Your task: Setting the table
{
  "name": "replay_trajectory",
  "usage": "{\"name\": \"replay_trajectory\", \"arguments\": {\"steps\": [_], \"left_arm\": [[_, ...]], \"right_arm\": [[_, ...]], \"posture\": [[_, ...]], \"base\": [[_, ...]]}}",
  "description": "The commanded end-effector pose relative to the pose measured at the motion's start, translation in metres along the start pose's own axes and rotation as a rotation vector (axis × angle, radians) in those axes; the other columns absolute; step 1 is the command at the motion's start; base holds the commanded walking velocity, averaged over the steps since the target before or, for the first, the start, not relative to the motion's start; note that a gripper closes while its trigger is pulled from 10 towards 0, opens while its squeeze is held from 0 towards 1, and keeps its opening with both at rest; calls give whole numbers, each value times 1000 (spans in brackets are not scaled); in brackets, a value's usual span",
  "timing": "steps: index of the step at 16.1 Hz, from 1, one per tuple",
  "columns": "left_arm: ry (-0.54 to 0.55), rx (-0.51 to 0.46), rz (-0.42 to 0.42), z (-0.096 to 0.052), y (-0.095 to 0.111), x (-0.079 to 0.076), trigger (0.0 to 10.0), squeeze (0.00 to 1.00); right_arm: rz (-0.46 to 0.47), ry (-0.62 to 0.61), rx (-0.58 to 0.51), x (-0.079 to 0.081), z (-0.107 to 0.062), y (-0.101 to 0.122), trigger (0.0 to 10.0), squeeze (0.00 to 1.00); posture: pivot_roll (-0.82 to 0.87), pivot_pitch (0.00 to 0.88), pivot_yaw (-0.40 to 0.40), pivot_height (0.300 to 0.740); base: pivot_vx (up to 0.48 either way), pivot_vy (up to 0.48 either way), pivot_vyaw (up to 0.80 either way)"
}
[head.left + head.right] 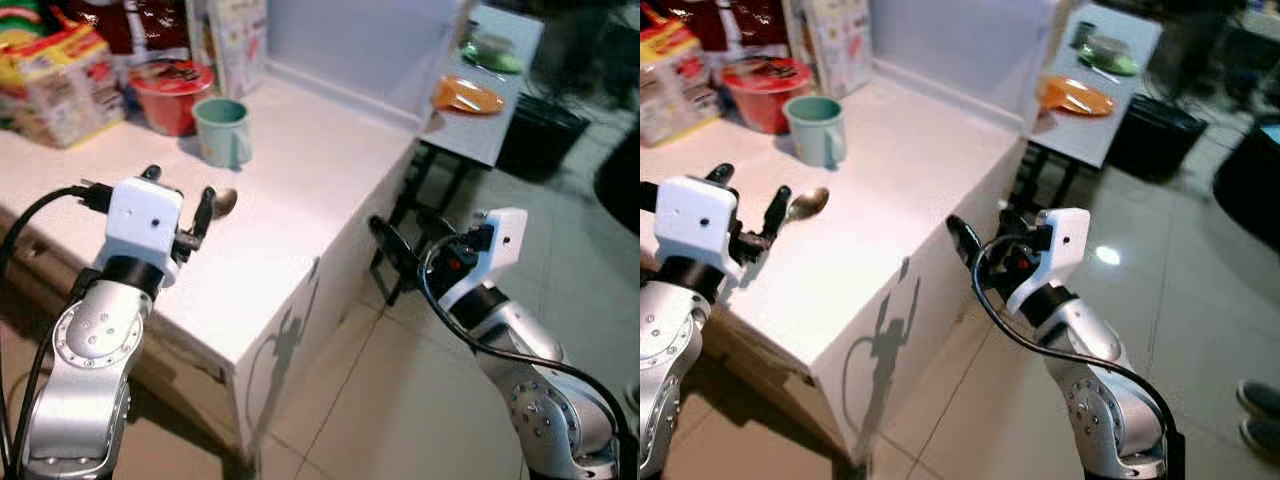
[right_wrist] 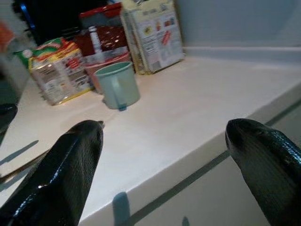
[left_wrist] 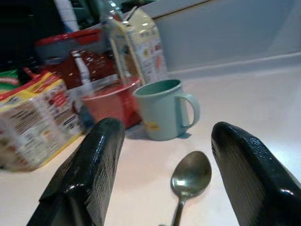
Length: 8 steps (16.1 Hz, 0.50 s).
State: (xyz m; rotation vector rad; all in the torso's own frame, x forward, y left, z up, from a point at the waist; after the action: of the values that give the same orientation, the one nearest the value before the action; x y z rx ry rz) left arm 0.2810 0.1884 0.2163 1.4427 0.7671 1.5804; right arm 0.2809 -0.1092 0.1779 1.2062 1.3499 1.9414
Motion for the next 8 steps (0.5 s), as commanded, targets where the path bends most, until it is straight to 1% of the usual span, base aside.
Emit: {"name": "replay_trajectory", "arguments": {"steps": [1,2,3,5,6,7,8], "left_arm": [[-14,-4,-10,1,1,-6,10000,0],[-14,5,7,3,0,-4,10000,0],[-2,36,13,11,-6,4,10000,0],[-13,60,8,15,-10,5,10000,0],[-39,106,-9,25,-17,7,10000,75],[-46,125,-21,29,-20,9,10000,1000],[-60,136,-49,35,-22,10,10000,1000]], "right_arm": [[-33,-29,1,-9,-3,3,10000,0],[-51,-36,21,-12,-3,0,10000,0],[-71,-36,41,-13,-1,-1,10000,0],[-79,-25,50,-12,0,-2,10000,0],[-104,11,76,-10,1,-3,10000,0],[-118,29,89,-9,2,-3,10000,0],[-133,50,107,-8,2,-4,10000,0]], "posture": [[107,0,-66,740],[104,0,-65,740],[98,0,-64,740],[97,0,-66,740],[102,0,-69,740],[102,0,-69,740],[103,0,-69,740]], "base": [[0,0,0],[0,0,0],[0,0,0],[0,0,0],[0,0,0],[0,0,0],[0,0,0]]}}
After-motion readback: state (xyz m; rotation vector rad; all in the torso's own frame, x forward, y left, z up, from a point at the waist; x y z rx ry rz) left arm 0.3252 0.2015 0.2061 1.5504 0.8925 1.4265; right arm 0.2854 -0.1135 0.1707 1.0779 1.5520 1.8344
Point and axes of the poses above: a point about 5 cm out from each wrist's last joint towards the gripper, its own z axis pointing out of the wrist towards the gripper, its own y axis along the axis of the wrist's last joint, x = y × z, the point moved 3 cm from there along z, pointing out of the wrist towards the gripper, and after that the axes turned 5 degrees about z, right-handed, at the moved point
